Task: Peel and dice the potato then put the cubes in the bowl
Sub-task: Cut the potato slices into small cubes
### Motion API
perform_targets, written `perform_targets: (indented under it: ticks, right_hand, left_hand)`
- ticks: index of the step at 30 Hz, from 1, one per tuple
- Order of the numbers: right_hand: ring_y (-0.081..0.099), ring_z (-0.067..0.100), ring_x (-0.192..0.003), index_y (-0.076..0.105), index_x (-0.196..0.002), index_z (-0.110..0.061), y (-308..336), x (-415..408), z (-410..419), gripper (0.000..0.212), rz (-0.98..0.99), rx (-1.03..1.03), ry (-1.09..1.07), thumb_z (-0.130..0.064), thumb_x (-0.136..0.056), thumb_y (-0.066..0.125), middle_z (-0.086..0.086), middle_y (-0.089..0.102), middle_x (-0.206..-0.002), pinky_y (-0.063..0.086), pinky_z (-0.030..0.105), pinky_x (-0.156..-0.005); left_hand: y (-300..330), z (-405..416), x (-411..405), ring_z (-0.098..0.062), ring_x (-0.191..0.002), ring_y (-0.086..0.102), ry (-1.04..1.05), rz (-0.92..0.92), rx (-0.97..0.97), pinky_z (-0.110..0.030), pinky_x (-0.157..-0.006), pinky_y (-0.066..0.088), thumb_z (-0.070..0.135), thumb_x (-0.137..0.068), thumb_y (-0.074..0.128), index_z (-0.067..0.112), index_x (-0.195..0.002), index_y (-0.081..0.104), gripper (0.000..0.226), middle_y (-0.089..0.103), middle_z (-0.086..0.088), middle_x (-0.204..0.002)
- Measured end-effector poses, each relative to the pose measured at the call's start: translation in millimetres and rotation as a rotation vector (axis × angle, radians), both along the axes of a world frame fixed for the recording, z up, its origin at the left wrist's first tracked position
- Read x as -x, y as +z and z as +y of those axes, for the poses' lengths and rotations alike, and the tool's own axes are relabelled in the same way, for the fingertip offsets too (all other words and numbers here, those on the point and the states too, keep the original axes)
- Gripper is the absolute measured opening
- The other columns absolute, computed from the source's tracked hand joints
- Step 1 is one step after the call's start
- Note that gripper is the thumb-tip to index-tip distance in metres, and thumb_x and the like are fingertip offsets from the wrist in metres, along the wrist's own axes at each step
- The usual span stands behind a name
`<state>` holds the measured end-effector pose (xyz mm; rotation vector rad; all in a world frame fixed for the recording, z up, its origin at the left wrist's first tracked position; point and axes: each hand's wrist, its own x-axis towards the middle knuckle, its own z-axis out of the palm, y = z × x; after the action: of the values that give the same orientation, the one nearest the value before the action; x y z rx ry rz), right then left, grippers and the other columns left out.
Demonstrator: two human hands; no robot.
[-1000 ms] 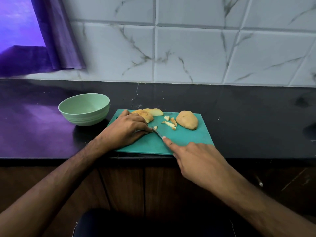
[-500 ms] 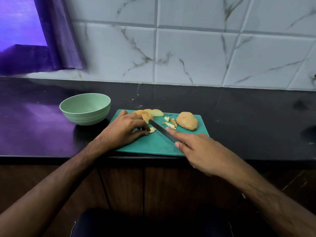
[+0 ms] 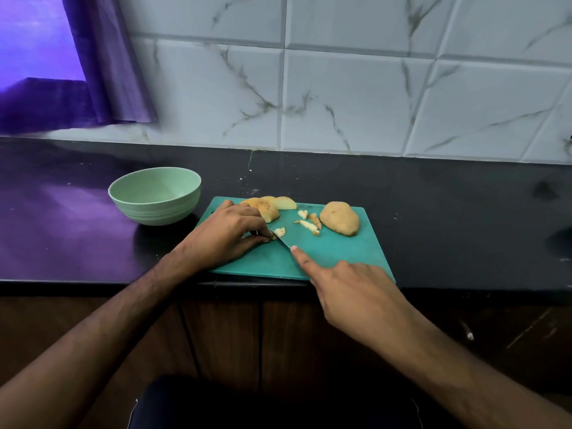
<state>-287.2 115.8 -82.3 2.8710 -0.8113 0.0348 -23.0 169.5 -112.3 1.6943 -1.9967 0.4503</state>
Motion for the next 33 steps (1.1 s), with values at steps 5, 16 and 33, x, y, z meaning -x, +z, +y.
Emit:
perform_targets:
  ticks: [5, 16, 33]
  right_hand:
    - [0.042, 0.007, -0.065, 0.008, -0.157, -0.053, 15.2, 1.5, -20.5, 0.052, -0.057, -0.242, -0.001, -0.039, -0.111, 0.028, -0.009, 0.042, -0.076, 0.031, 0.028, -0.054]
    - [0.045, 0.009, -0.064, 0.008, -0.156, -0.055, 13.5, 1.6, -16.0, 0.052, -0.079, -0.266, 0.043, -0.041, -0.110, 0.028, -0.010, 0.044, -0.074, 0.029, 0.024, -0.053]
    - [0.040, 0.008, -0.064, 0.001, -0.157, -0.053, 3.8, 1.6, -6.2, 0.056, -0.036, -0.173, 0.035, -0.040, -0.110, 0.028, -0.006, 0.040, -0.075, 0.038, 0.032, -0.061]
  left_hand:
    - [0.0, 1.6, 0.8, -0.007, -0.088, 0.062, 0.015, -0.003, -0.005, -0.037, -0.079, 0.038, 0.028, -0.089, 0.078, 0.029, -0.094, 0.076, 0.005, 0.069, 0.015, -0.091]
    - [-0.1, 2.2, -0.4, -0.004, -0.087, 0.057, 0.073, 0.030, 0.003, -0.040, -0.076, 0.041, 0.035, -0.087, 0.080, 0.029, -0.086, 0.071, 0.011, 0.062, 0.018, -0.085]
    - [1.0, 0.5, -0.5, -0.005, -0.113, 0.056, 0.064, 0.027, -0.038, -0.037, -0.085, 0.035, 0.034, -0.089, 0.076, 0.034, -0.113, 0.068, 0.025, 0.063, 0.022, -0.115]
